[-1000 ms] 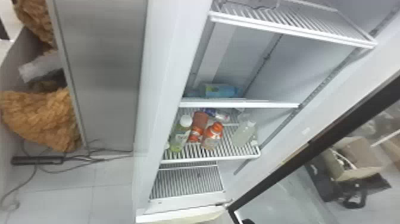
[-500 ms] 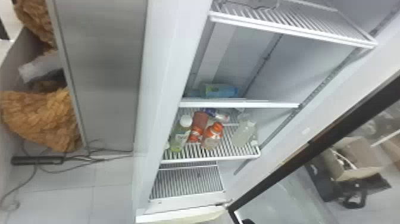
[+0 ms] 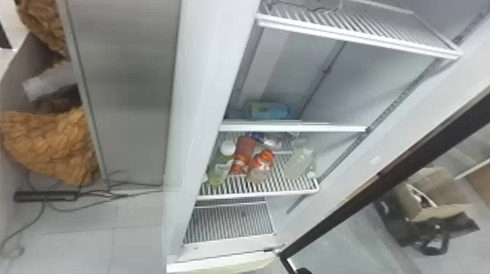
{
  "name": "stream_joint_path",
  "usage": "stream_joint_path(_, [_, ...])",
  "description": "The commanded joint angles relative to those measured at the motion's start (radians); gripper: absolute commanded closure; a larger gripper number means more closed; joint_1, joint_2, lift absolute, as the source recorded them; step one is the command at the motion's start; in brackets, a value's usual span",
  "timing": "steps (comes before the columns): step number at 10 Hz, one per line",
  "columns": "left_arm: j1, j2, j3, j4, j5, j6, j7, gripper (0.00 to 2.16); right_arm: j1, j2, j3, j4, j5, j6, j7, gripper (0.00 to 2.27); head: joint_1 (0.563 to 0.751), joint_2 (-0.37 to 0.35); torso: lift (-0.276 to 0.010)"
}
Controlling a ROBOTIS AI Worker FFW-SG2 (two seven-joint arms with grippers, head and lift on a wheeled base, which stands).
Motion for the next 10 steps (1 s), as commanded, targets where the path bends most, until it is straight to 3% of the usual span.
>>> stream_joint_path(1, [0.0, 0.0, 0.0, 0.0, 0.0, 0.0, 0.0, 0.0, 0.0, 0.0, 0.0, 0.0, 0.0, 0.0, 0.0, 0.0, 0.695, -0.35, 0.0])
stream_joint_path(10, [0.0, 0.0, 0.0, 0.0, 0.0, 0.0, 0.0, 0.0, 0.0, 0.0, 0.0, 0.0, 0.0, 0.0, 0.0, 0.0, 0.695, -0.35, 0.0])
